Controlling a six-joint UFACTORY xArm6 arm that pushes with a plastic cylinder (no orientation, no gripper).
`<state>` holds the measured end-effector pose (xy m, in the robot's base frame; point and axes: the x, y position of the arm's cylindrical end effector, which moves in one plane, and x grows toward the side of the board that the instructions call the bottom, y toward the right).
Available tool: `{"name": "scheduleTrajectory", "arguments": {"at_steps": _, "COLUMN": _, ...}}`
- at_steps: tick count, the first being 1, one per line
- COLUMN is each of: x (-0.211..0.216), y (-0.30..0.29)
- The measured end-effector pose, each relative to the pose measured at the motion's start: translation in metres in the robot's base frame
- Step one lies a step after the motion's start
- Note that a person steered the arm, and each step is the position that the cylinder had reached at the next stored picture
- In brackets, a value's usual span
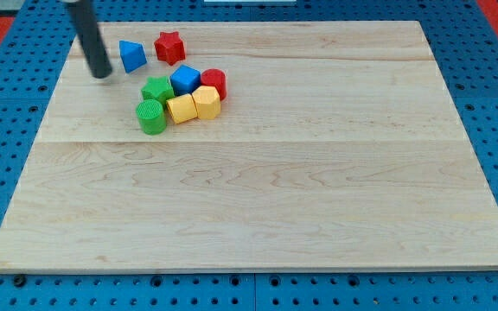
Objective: Push the red star into the group of blocks
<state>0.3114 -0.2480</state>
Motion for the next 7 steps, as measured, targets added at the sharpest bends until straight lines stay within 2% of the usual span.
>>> {"name": "scheduleTrajectory", "arguments": {"at_steps": 1, "x": 0.000, "y": -0.027}}
{"name": "scheduleTrajectory", "arguments": {"at_steps": 2, "x": -0.011, "y": -0.022}}
{"name": "scheduleTrajectory", "arguments": {"at_steps": 3, "x": -0.057, "y": 0.001}}
{"name": "scheduleTrajectory", "arguments": {"at_steps": 7, "x": -0.069, "y": 0.140}}
